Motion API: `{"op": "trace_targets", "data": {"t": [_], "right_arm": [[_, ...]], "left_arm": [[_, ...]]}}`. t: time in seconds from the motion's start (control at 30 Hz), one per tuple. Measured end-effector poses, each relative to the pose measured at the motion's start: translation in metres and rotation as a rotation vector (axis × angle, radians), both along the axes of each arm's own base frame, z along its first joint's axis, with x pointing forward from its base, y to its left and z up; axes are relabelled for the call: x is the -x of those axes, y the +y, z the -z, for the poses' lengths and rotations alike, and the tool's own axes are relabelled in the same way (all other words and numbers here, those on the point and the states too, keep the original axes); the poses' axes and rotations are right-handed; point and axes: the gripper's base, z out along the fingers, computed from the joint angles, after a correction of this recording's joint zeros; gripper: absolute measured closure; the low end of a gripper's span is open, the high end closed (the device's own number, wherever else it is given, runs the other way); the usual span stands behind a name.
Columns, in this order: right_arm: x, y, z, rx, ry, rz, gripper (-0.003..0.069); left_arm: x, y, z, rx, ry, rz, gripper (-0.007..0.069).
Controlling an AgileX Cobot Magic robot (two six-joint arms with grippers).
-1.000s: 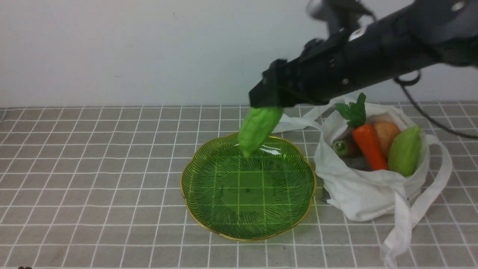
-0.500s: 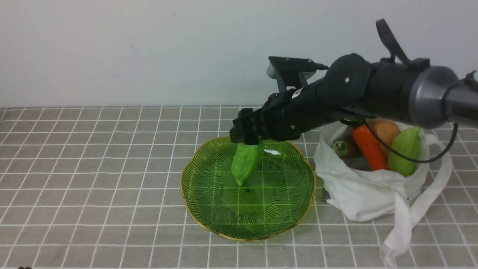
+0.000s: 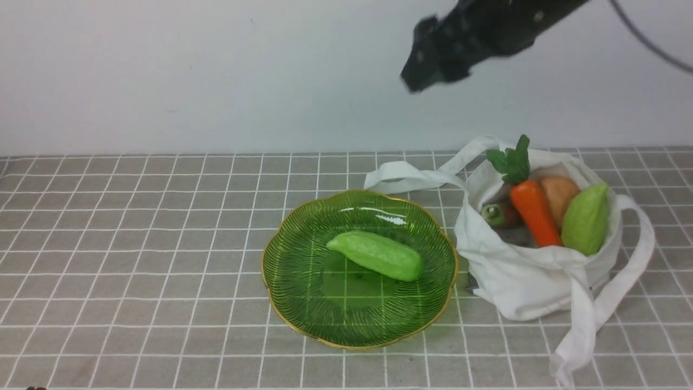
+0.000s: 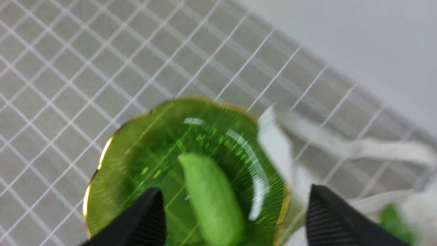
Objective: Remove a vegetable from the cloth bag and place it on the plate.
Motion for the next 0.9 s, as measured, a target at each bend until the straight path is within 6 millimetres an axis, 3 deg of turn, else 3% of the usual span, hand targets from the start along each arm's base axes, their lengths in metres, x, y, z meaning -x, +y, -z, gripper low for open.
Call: {"op": "trace_targets", "data": {"t": [0.03, 0.1, 0.13, 0.17, 0.2, 0.27, 0.37, 0.47, 0.5, 0.53, 0.57, 0.67, 0.73, 0.8, 0.83, 0.9], "right_arm": [[0.015, -0.013, -0.032, -0.002, -0.094, 0.034, 0.0316], [0.032, -0.024, -0.052, -0.01, -0.146, 0.06, 0.0424], [0.034, -0.025, -0.054, -0.011, -0.15, 0.063, 0.0436], [0.052, -0.035, -0.07, -0.032, -0.182, 0.087, 0.0532], [0.056, -0.037, -0.074, -0.039, -0.191, 0.089, 0.0555], [0.09, -0.054, -0.095, -0.087, -0.238, 0.114, 0.0641], [0.121, -0.069, -0.104, -0.119, -0.262, 0.126, 0.0664], [0.195, -0.104, -0.101, -0.168, -0.292, 0.141, 0.0673], [0.195, -0.104, -0.101, -0.17, -0.291, 0.141, 0.0673], [0.212, -0.111, -0.093, -0.171, -0.287, 0.141, 0.0673], [0.231, -0.12, -0.071, -0.16, -0.261, 0.14, 0.0673], [0.268, -0.138, -0.028, -0.215, -0.335, 0.143, 0.0673], [0.271, -0.139, -0.004, -0.251, -0.378, 0.147, 0.0673], [0.278, -0.143, 0.061, -0.339, -0.529, 0.146, 0.0673], [0.276, -0.142, 0.083, -0.351, -0.557, 0.147, 0.0673], [0.27, -0.14, 0.109, -0.359, -0.59, 0.151, 0.0673]], "left_arm": [[0.0, 0.0, 0.0, 0.0, 0.0, 0.0, 0.0632], [0.0, 0.0, 0.0, 0.0, 0.0, 0.0, 0.0632], [0.0, 0.0, 0.0, 0.0, 0.0, 0.0, 0.0632], [0.0, 0.0, 0.0, 0.0, 0.0, 0.0, 0.0632], [0.0, 0.0, 0.0, 0.0, 0.0, 0.0, 0.0632], [0.0, 0.0, 0.0, 0.0, 0.0, 0.0, 0.0632], [0.0, 0.0, 0.0, 0.0, 0.0, 0.0, 0.0632], [0.0, 0.0, 0.0, 0.0, 0.0, 0.0, 0.0632], [0.0, 0.0, 0.0, 0.0, 0.0, 0.0, 0.0632], [0.0, 0.0, 0.0, 0.0, 0.0, 0.0, 0.0632], [0.0, 0.0, 0.0, 0.0, 0.0, 0.0, 0.0632], [0.0, 0.0, 0.0, 0.0, 0.0, 0.0, 0.0632], [0.0, 0.0, 0.0, 0.0, 0.0, 0.0, 0.0632], [0.0, 0.0, 0.0, 0.0, 0.0, 0.0, 0.0632], [0.0, 0.0, 0.0, 0.0, 0.0, 0.0, 0.0632], [0.0, 0.0, 0.0, 0.0, 0.0, 0.0, 0.0632]]}}
